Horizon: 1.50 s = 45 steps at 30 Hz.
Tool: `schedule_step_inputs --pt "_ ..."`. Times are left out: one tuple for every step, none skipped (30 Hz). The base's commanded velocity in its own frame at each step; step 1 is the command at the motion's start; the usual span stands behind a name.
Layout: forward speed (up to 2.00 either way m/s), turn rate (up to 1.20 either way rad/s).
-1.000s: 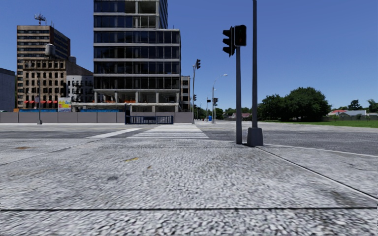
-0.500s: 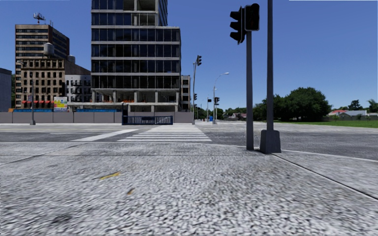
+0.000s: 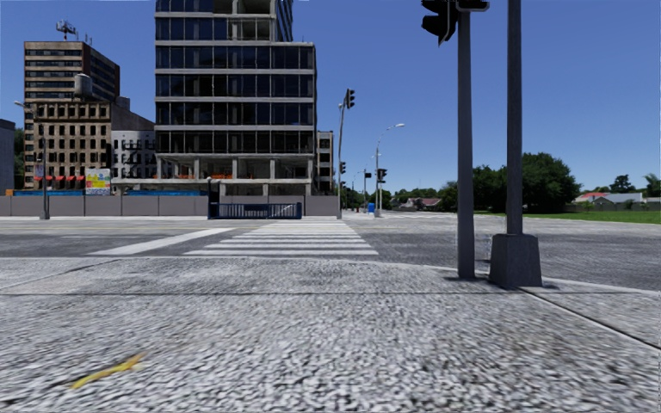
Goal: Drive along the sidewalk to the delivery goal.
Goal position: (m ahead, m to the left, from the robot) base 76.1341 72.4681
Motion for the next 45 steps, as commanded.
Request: schedule_step_inputs --pt "2.0 0.0" --pt "2.0 0.0" --pt "2.0 0.0" --pt "2.0 0.0" --pt "2.0 0.0" --pt "2.0 0.0" --pt "2.0 0.0" --pt "2.0 0.0" --pt "2.0 0.0" --pt "2.0 0.0" --pt "2.0 0.0" --pt "2.0 0.0" --pt "2.0 0.0" --pt "2.0 0.0" --pt "2.0 0.0" --pt "2.0 0.0" --pt "2.0 0.0" --pt "2.0 0.0" --pt "2.0 0.0" --pt "2.0 0.0" --pt "2.0 0.0" --pt "2.0 0.0" --pt "2.0 0.0" --pt "2.0 0.0" --pt "2.0 0.0" --pt "2.0 0.0" --pt "2.0 0.0" --pt "2.0 0.0" --pt "2.0 0.0" --pt "2.0 0.0" --pt "2.0 0.0" --pt "2.0 0.0" --pt "2.0 0.0" --pt "2.0 0.0" --pt "2.0 0.0" --pt "2.0 0.0" --pt "2.0 0.0" --pt "2.0 0.0" --pt "2.0 0.0" --pt "2.0 0.0" --pt "2.0 0.0" --pt "2.0 0.0" --pt "2.0 0.0" --pt "2.0 0.0" --pt "2.0 0.0"
